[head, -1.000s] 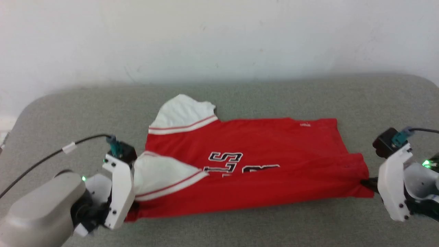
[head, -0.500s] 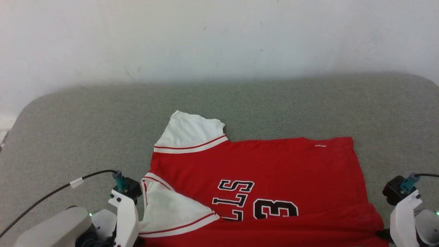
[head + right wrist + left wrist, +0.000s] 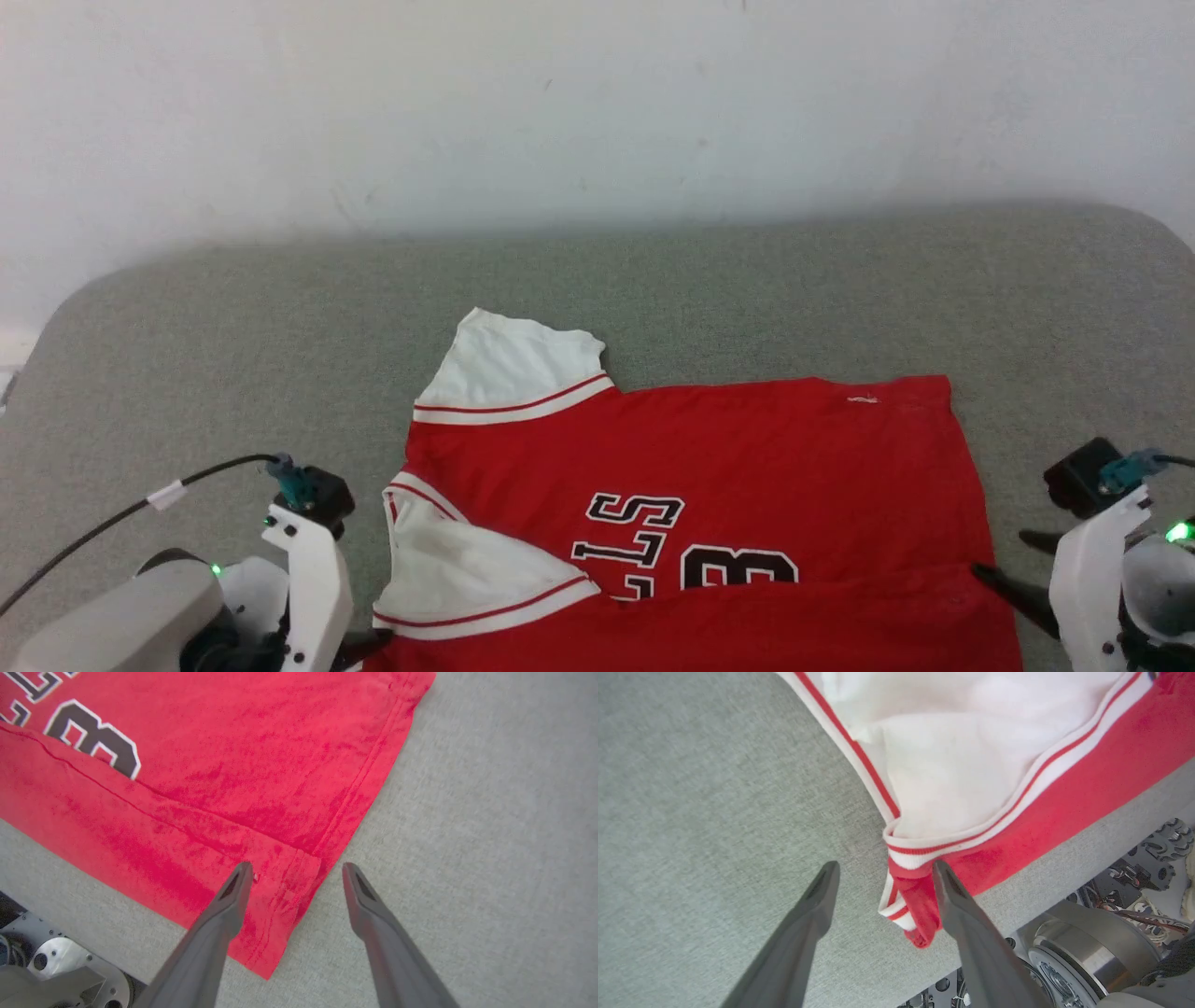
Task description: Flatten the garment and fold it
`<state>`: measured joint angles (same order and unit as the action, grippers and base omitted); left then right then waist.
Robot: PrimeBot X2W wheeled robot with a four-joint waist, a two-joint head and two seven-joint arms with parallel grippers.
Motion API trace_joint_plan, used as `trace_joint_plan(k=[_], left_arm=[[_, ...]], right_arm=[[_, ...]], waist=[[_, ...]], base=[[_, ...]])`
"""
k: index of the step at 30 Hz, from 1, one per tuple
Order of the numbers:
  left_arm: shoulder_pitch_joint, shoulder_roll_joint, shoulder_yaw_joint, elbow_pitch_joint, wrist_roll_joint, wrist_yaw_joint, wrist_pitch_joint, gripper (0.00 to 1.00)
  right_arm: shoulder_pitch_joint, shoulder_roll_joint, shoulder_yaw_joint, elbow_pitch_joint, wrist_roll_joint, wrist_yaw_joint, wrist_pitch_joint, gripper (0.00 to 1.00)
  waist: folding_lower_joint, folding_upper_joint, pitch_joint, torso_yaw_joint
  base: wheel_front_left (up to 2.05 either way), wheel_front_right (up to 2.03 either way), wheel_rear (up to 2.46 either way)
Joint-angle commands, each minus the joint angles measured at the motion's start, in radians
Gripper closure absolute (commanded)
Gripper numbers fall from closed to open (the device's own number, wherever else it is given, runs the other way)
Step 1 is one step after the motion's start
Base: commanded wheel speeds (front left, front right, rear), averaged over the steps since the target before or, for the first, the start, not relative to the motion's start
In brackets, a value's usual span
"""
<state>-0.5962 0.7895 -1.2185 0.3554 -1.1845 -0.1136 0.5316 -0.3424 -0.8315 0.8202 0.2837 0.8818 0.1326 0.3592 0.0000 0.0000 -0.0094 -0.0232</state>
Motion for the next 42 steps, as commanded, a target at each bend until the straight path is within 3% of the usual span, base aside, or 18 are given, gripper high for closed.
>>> trace_joint_plan(k=[1,4,8,13,19,27,40,42], left_arm=[[0.000,0.018,0.012,-0.014,0.007,-0.002,-0.008,0.00],[-0.036,0.053,0.044,-0.064,0.019,0.005,-0.039,0.00],[-0.115,0.059,0.097,-0.085,0.087,0.046,-0.129,0.00],[-0.222,0.018,0.139,-0.040,0.191,0.086,-0.237,0.00],[-0.356,-0.060,0.166,0.079,0.234,0.094,-0.253,0.00],[-0.531,-0.134,0.186,0.259,0.207,0.079,-0.110,0.00],[-0.681,-0.154,0.128,0.444,0.154,0.040,0.304,0.00],[-0.683,-0.153,0.123,0.450,0.152,0.039,0.325,0.00]], right_arm=[[0.015,-0.006,-0.023,-0.015,-0.017,-0.002,-0.029,0.00],[0.034,-0.002,-0.128,-0.039,-0.071,-0.002,-0.133,0.00],[0.077,0.077,-0.314,-0.058,-0.158,-0.002,-0.267,0.00],[0.146,0.219,-0.527,-0.136,-0.290,-0.002,-0.368,0.00],[0.237,0.412,-0.722,-0.288,-0.402,-0.002,-0.440,0.00],[0.289,0.551,-0.767,-0.448,-0.517,-0.002,-0.482,0.00],[0.211,0.606,-0.735,-0.464,-0.587,-0.002,-0.507,0.00],[0.207,0.606,-0.733,-0.458,-0.588,-0.002,-0.509,0.00]], waist=[[0.0000,0.0000,-0.023,-0.006],[0.0000,0.0000,-0.030,-0.014],[0.0000,0.0000,-0.016,-0.031],[0.0000,0.0000,0.030,-0.062],[0.0000,0.0000,0.122,-0.106],[0.0000,0.0000,0.273,-0.185],[0.0000,0.0000,0.443,-0.278],[0.0000,0.0000,0.448,-0.281]], base=[[0.00,0.00,0.00],[0.00,0.00,0.00],[0.00,0.00,0.00],[0.00,0.00,0.00],[0.00,0.00,0.00],[0.00,0.00,0.00],[0.00,0.00,0.00],[0.00,0.00,0.00]])
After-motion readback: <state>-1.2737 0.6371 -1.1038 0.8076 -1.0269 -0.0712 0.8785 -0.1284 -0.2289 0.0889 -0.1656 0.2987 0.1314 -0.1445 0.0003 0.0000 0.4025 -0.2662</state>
